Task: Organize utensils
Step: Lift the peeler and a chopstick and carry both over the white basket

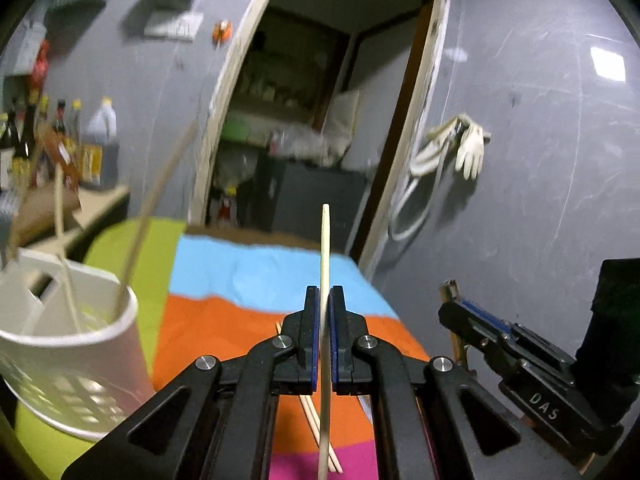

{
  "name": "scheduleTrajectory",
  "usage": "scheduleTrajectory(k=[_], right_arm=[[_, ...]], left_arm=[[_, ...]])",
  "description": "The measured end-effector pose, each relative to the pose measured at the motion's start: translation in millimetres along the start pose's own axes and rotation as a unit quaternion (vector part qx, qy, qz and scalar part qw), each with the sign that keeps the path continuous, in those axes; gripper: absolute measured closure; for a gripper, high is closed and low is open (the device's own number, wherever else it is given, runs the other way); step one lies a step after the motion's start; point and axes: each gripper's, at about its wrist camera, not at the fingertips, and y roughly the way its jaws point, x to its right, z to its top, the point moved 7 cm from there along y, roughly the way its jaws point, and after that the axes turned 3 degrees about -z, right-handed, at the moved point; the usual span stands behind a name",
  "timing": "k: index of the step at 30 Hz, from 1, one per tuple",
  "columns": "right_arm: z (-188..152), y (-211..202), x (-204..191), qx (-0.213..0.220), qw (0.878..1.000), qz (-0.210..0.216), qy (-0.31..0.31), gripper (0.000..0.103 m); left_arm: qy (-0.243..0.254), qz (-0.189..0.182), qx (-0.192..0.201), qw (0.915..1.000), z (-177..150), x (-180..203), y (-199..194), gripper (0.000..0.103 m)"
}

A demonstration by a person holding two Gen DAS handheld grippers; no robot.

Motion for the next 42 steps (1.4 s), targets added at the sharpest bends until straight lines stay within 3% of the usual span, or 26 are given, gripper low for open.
scheduleTrajectory(k=[6,13,26,34,42], right_arm=[[34.2,-11.8,-32.1,0.087,0.996,0.013,-0.017,0.093],[62.9,-8.5,-68.8,0.132,0.990,0.053,-0.017,0.093],[107.3,32.4,-141.1,0.144,0.976,0.163,0.035,0.093],[105.9,58.6,-165.7,0.161,0.974,0.153,0.045,0.093],[92.3,88.0,-172.6,0.153,0.977,0.137,0.058,0.093]], left_arm=[[0.033,0.013,0.050,0.9981,29.2,-1.5,-26.9,0.101],[0.033,0.033,0.104,0.9935,64.3,-28.7,-70.0,0.101],[-0.001,0.124,0.169,0.9779,101.6,-125.6,-127.6,0.101],[-0.027,0.176,0.192,0.9651,103.7,-178.5,-140.5,0.101],[-0.031,0.202,0.204,0.9574,97.9,-200.8,-128.1,0.101]])
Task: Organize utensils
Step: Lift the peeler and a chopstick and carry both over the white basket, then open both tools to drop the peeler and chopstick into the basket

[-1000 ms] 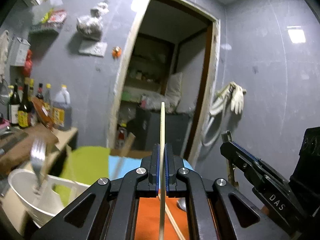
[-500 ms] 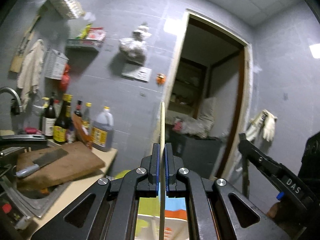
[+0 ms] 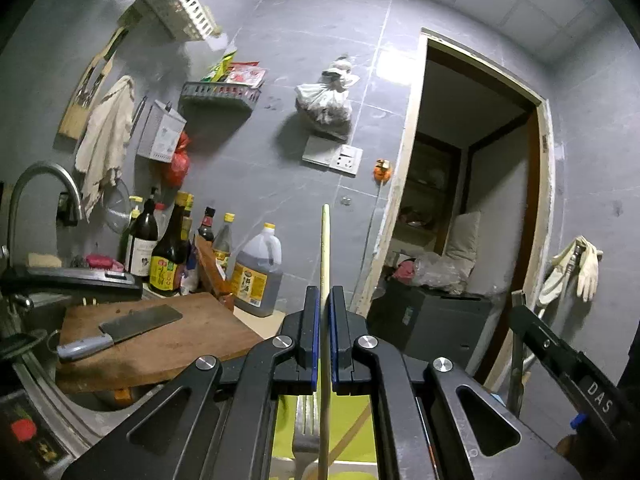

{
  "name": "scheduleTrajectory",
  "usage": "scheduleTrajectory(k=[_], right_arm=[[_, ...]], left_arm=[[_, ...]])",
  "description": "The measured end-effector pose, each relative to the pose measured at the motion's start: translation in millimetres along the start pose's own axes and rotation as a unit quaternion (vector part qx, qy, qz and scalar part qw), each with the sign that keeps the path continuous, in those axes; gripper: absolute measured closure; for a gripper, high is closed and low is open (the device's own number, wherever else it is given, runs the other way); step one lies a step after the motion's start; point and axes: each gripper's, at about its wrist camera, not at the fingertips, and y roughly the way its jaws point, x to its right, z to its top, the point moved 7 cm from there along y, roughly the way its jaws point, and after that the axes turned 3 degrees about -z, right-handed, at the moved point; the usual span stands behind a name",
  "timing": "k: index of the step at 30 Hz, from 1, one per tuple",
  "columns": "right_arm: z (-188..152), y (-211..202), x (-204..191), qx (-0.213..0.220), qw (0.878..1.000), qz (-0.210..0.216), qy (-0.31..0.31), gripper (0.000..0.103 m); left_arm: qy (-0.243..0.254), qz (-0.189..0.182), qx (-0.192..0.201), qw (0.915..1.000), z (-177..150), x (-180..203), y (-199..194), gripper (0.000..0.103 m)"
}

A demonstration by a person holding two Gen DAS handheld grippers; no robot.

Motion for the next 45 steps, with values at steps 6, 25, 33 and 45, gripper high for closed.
scheduleTrajectory(k=[6,25,33,45], right_arm=[[-19.2,10.6,-1.0,-0.012,1.000,-0.005,-0.006,0.093],[-63.7,9.3,-8.7,-0.063,0.997,0.006,-0.053,0.092],[-73.3,1.9,-5.4,-0.088,0.994,0.011,-0.061,0.092],[-79.9,-9.7,2.7,-0.109,0.992,0.009,-0.057,0.086]], left_arm=[[0.001,0.013,-0.014,0.9998,-20.7,-4.8,12.0,0.101],[0.002,0.020,-0.070,0.9974,-55.7,-6.5,6.5,0.101],[0.005,0.017,-0.101,0.9948,-67.5,-4.1,3.3,0.100],[0.000,0.012,-0.137,0.9905,-82.1,-3.5,-5.2,0.098]])
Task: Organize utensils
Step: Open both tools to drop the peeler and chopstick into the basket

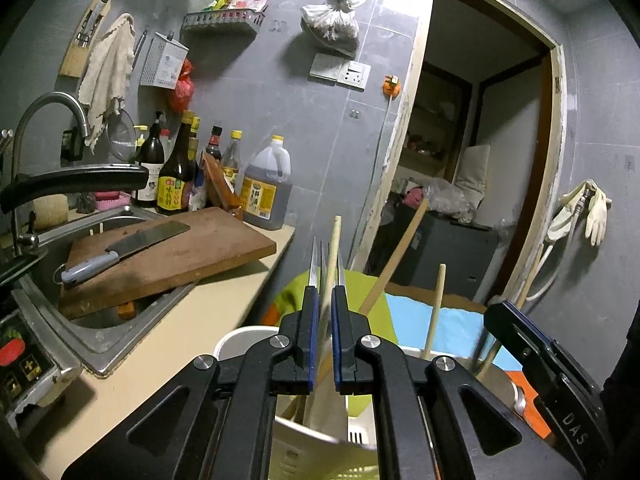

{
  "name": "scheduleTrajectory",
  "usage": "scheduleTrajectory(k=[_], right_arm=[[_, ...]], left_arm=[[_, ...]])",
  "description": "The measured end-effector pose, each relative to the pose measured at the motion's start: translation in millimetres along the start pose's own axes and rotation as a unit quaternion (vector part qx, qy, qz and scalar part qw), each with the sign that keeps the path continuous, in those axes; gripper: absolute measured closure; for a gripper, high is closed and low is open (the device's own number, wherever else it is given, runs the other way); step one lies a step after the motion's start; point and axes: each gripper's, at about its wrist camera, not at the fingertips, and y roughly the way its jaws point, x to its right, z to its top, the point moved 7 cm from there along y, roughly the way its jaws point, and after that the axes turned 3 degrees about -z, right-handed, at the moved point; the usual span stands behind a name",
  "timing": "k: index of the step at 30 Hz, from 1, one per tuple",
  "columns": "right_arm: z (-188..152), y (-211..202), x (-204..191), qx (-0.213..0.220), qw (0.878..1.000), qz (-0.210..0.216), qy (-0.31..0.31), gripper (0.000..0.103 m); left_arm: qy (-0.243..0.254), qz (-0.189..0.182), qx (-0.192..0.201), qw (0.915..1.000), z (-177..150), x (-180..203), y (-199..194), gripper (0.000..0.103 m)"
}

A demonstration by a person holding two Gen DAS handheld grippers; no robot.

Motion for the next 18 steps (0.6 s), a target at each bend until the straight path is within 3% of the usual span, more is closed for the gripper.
scheduleTrajectory(k=[5,9,13,15,18], right_arm=[[1.3,-9.0,3.4,0.002,1.000,-0.005,0.009,0.080],[8.3,-21.4,4.5,0.014,1.000,-0.008,0.014,0.071],[20.5,-36.4,10.3,0.033,0.999,-0.019,0.020,0.055],[27.5,-44.2,16.1,0.040,0.999,-0.028,0.024,0.053],[38.2,-56.1,28.7,0.048,0.997,-0.044,0.029,0.033]], left_arm=[[-0.014,-0.011,0.004,0.9998,0.1,0.1,-7.6,0.082],[-0.022,-0.020,0.013,0.9995,4.9,2.9,-16.6,0.075],[-0.017,-0.028,0.026,0.9991,13.4,13.5,-28.0,0.063],[-0.014,-0.034,0.032,0.9988,17.7,20.8,-34.1,0.057],[-0.011,-0.043,0.045,0.9980,24.7,34.6,-43.2,0.043]])
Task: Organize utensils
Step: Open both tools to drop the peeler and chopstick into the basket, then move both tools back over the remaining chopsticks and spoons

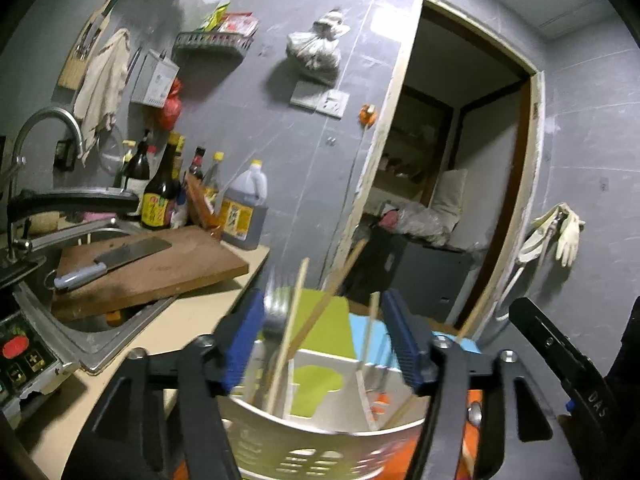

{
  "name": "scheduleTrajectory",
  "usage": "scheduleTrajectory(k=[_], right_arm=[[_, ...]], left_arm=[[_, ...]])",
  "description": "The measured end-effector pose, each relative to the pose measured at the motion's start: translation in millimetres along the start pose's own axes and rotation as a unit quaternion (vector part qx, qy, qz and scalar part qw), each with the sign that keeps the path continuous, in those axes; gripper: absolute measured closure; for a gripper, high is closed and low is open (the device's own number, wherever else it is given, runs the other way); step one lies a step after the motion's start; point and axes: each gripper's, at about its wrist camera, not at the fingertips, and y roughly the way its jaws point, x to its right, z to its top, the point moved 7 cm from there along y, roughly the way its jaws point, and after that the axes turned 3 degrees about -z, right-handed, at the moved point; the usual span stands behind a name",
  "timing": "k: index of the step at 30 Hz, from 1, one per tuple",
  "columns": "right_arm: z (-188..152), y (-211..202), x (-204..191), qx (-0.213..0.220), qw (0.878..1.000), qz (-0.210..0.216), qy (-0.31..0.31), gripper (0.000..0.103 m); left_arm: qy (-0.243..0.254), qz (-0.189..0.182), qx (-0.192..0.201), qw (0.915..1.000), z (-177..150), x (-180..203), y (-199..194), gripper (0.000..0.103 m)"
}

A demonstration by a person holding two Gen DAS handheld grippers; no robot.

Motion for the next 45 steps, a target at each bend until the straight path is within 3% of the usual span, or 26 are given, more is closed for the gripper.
scheduleTrajectory(k=[6,8,9,18,27,38,45], right_arm=[[18.7,-25.8,31.4,0.017,0.999,-0.036,-0.005,0.015],[23.5,-35.1,43.5,0.016,0.999,-0.049,-0.009,0.002],[24.7,-39.3,49.3,0.013,0.998,-0.054,-0.010,0.000],[26.1,-75.3,101.7,-0.013,0.992,-0.118,-0.028,0.000],[6.2,-94.4,146.2,-0.061,0.983,-0.170,-0.042,0.000],[-43.5,-84.3,191.9,-0.161,0.962,-0.215,-0.044,0.000],[-74.2,-67.2,207.7,-0.222,0.951,-0.214,-0.031,0.003]], left_arm=[[0.009,-0.022,0.012,0.9996,6.7,32.5,-7.5,0.020],[0.018,-0.025,0.011,0.9995,5.6,44.3,-8.2,0.011],[0.023,-0.027,0.011,0.9993,4.7,50.7,-8.9,0.010],[0.059,-0.071,-0.007,0.9957,-18.1,109.5,-6.3,0.007],[0.090,-0.105,-0.057,0.9888,-65.5,159.0,11.2,0.007],[0.096,-0.087,-0.135,0.9825,-116.1,166.0,49.3,0.007],[0.105,-0.060,-0.205,0.9714,-146.8,158.5,78.1,0.008]])
